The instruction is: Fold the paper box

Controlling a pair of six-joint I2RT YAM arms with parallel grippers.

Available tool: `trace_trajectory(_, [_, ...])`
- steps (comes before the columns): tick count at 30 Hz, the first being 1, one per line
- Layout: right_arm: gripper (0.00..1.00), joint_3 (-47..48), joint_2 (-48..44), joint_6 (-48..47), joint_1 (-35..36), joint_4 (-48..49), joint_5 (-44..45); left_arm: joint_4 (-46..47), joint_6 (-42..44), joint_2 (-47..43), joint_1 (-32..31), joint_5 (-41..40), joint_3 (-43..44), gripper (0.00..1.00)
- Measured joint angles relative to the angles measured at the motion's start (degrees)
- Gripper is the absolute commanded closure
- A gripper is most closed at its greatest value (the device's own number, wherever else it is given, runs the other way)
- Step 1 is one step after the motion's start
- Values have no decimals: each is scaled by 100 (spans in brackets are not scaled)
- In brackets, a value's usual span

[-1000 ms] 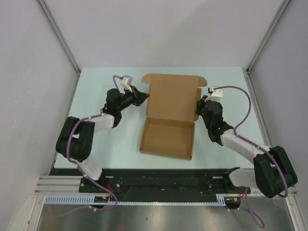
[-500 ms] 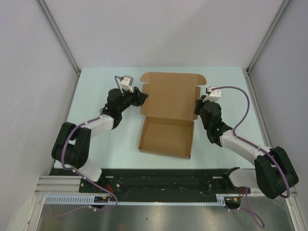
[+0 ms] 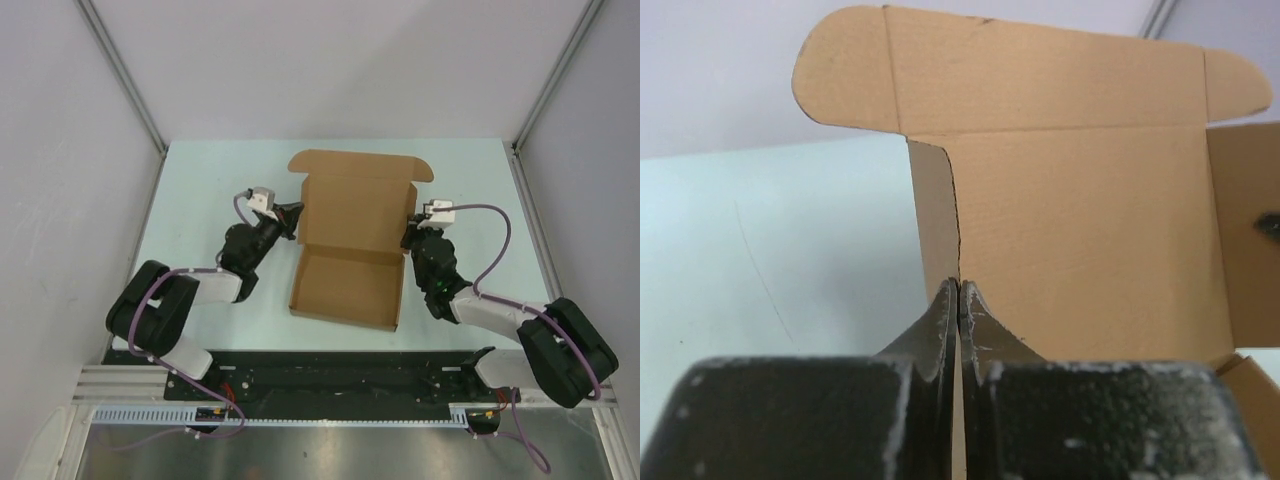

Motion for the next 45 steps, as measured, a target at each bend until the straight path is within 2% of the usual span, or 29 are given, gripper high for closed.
trace_trajectory(7, [100,-236,763,-693,551,1626,822,1202,256,232,-531,-1038,-490,100])
trace_trajectory(15, [100,-280,1674,-1578,1185,3097,1759,1641,1060,310,-1296,-1985,-662,100])
trace_trajectory(21, [100,-483,1676,-1720,1453,3526,2083,1915,1552,299,-1637,-2481,-837,100])
trace_trajectory(32, [100,-1067,1484,-1545,1998,4146,2494,2127,1648,90,-2055,-2896,-1270,100])
trace_trajectory(42, [100,-1497,1709,-1161,2612,3845,2981,1851,1606,199,-2444,-3097,-1969,100])
trace_trajectory(45, [89,-1528,1729,-1088,2756,3676,2949,1460,1600,225,-2527,-3108,-2116,100])
